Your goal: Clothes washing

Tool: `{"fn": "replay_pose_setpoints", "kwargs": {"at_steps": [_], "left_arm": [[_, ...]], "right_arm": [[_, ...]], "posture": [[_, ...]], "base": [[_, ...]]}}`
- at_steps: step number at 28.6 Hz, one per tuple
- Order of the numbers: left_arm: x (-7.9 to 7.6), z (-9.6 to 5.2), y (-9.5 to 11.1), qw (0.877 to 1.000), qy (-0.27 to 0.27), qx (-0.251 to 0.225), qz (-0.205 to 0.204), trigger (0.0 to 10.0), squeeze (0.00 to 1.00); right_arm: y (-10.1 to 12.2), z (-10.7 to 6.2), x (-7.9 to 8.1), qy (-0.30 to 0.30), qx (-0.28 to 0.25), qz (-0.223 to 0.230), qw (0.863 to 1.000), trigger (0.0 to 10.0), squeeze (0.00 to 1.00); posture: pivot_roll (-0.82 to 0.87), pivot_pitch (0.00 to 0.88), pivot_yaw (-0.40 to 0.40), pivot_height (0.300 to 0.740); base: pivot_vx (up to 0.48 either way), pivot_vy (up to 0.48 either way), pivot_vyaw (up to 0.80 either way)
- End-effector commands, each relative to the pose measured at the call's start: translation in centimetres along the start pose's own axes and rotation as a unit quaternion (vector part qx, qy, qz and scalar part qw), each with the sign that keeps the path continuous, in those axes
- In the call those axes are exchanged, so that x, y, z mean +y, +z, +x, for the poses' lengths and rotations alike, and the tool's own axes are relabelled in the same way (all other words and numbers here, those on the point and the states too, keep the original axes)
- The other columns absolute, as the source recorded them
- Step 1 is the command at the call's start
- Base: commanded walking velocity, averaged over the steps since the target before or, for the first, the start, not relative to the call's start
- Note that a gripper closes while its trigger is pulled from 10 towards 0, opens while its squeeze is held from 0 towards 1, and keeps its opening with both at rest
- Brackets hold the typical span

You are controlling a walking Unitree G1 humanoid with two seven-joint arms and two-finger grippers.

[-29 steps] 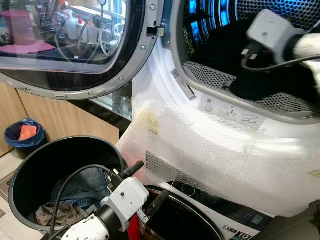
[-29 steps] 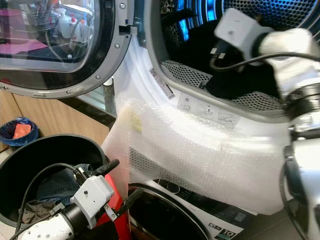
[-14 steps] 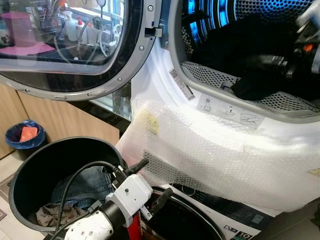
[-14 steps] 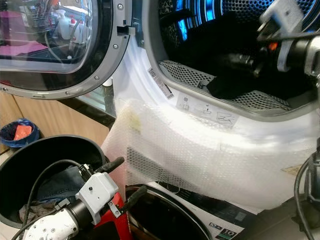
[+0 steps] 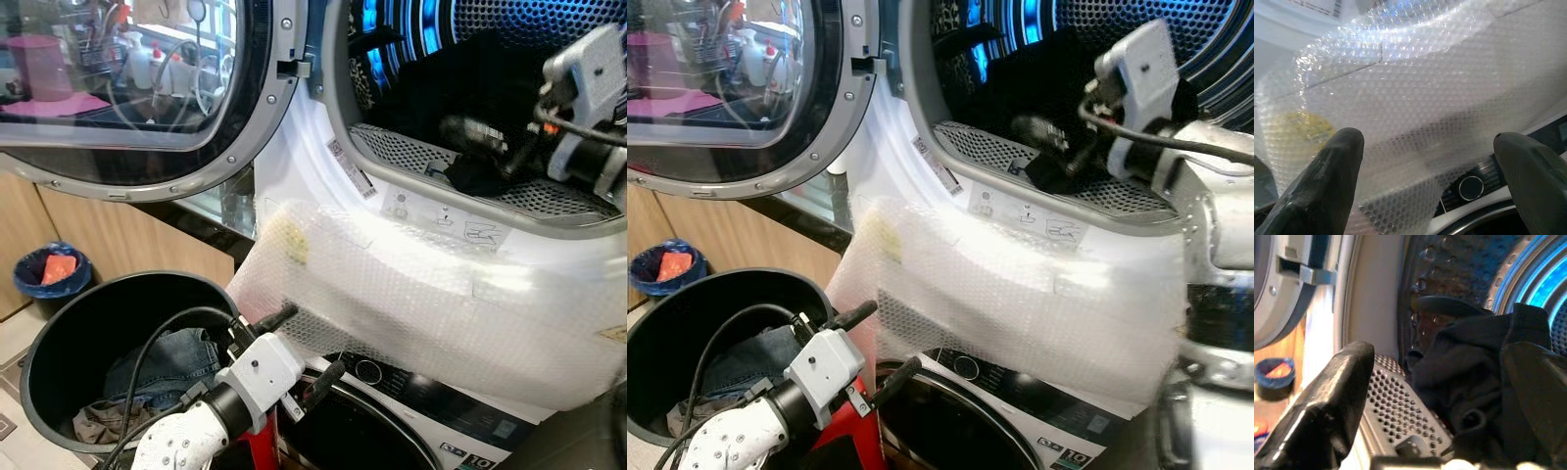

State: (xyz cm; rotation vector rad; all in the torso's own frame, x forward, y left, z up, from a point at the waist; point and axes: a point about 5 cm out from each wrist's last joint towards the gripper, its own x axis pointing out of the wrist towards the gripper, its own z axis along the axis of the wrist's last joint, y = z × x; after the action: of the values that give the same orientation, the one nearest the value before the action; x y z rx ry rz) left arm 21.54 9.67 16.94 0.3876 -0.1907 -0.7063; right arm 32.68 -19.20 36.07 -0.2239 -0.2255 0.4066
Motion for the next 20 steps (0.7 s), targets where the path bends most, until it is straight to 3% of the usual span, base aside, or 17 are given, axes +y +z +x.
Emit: {"fn": "replay_pose_setpoints", "kwargs": {"at_steps": [1, 5, 8, 9, 17, 20], "left_arm": [[-0.1, 0.3, 0.0, 1.000, -0.010, -0.004, 0.000, 10.0, 0.00], [0.0, 0.4, -0.1, 1.000, -0.014, -0.006, 0.002, 10.0, 0.00], [0.1, 0.4, -0.2, 1.000, -0.015, -0.006, 0.004, 10.0, 0.00], [0.3, 0.6, -0.2, 1.000, -0.016, -0.006, 0.007, 10.0, 0.00], [0.7, 1.2, 0.2, 1.000, -0.017, -0.016, 0.014, 10.0, 0.00], [0.6, 1.2, 0.3, 1.000, -0.015, -0.016, 0.014, 10.0, 0.00]], "right_arm": [[0.4, -1.3, -0.5, -0.052, -0.007, 0.011, 0.999, 10.0, 0.00], [-1.5, -3.7, 0.8, -0.094, 0.040, -0.013, 0.995, 10.0, 0.00], [-2.2, -4.2, 1.3, -0.105, 0.065, -0.013, 0.992, 10.0, 0.00], [-2.9, -4.5, 2.5, -0.118, 0.089, 0.002, 0.989, 10.0, 0.00], [-5.7, -3.0, 6.1, -0.174, 0.156, 0.068, 0.970, 10.0, 0.00], [-5.7, -2.7, 6.4, -0.180, 0.161, 0.079, 0.967, 10.0, 0.00]], "posture": [[-0.02, 0.000, -0.132, 0.740], [-0.03, 0.000, -0.117, 0.740], [-0.03, 0.000, -0.111, 0.740], [-0.04, 0.000, -0.104, 0.740], [-0.03, 0.000, -0.099, 0.740], [-0.02, 0.000, -0.106, 0.740]], "base": [[0.000, 0.000, 0.00], [0.000, 0.000, 0.00], [0.000, 0.000, 0.00], [0.000, 0.000, 0.00], [0.000, 0.000, 0.00], [0.000, 0.000, 0.00]]}}
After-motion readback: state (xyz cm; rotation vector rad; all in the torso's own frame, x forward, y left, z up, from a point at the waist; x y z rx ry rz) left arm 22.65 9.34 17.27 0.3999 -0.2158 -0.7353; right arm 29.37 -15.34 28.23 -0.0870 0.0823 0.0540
